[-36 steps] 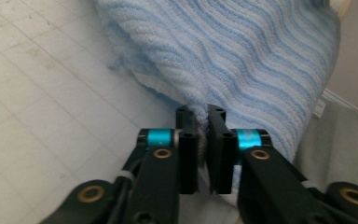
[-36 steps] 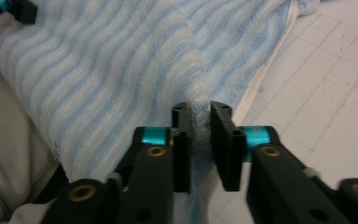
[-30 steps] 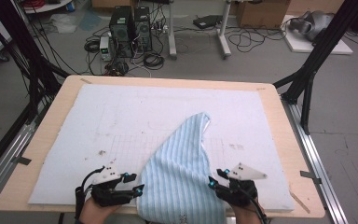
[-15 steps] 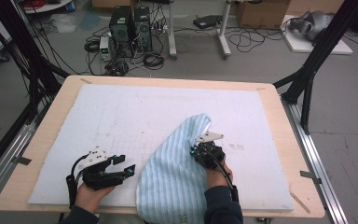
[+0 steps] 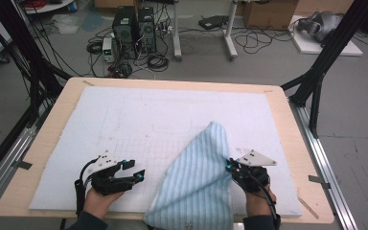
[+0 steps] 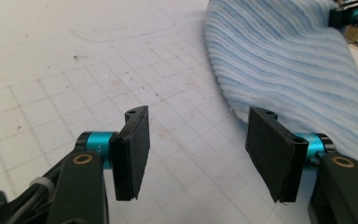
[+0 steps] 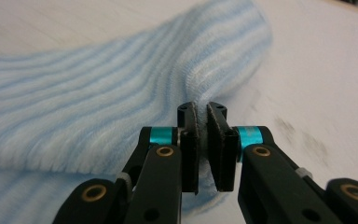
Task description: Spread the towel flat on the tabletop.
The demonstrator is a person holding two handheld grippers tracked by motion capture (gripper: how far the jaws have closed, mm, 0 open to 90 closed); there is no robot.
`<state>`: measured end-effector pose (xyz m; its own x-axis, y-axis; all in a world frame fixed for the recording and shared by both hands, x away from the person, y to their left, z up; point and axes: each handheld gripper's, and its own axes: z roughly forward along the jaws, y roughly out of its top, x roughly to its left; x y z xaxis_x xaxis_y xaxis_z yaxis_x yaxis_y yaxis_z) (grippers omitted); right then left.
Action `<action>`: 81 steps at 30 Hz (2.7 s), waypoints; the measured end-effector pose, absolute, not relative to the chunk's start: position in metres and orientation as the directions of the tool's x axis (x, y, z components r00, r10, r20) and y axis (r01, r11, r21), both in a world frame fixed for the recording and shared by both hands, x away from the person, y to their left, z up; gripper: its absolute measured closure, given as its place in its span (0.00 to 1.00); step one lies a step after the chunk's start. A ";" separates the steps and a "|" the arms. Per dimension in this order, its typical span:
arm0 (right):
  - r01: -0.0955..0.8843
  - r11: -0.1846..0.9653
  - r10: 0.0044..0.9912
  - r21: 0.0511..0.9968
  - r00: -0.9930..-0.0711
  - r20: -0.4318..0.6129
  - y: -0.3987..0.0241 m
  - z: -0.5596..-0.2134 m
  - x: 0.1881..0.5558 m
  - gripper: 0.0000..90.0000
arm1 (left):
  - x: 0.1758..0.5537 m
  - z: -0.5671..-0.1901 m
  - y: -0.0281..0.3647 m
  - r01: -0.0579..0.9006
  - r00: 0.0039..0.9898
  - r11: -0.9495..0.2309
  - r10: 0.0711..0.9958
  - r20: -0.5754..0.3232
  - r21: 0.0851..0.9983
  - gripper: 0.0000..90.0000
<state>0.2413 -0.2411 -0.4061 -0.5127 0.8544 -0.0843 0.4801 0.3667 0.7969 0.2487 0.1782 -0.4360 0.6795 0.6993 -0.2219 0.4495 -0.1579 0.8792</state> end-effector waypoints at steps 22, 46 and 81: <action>0.499 0.296 0.913 0.815 -0.399 -0.087 -0.276 -0.423 0.214 0.61 | 0.293 -0.418 0.117 0.443 0.707 -0.179 0.672 -0.220 0.878 0.46; 0.493 0.212 0.930 0.844 -0.368 -0.019 -0.292 -0.423 0.217 0.47 | 0.315 -0.445 0.009 0.413 0.799 -0.492 0.599 -0.046 0.766 0.78; 0.580 0.406 0.813 0.706 -0.582 0.011 -0.165 -0.444 0.301 0.68 | 0.295 -0.429 0.169 0.475 0.548 -0.195 0.829 -0.115 0.858 0.50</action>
<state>0.3013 -0.1654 -0.4437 -0.5822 0.8130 0.0113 0.5803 0.4057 0.7062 0.2947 0.1689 -0.4291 0.5477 0.8287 -0.1154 0.4753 -0.1947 0.8580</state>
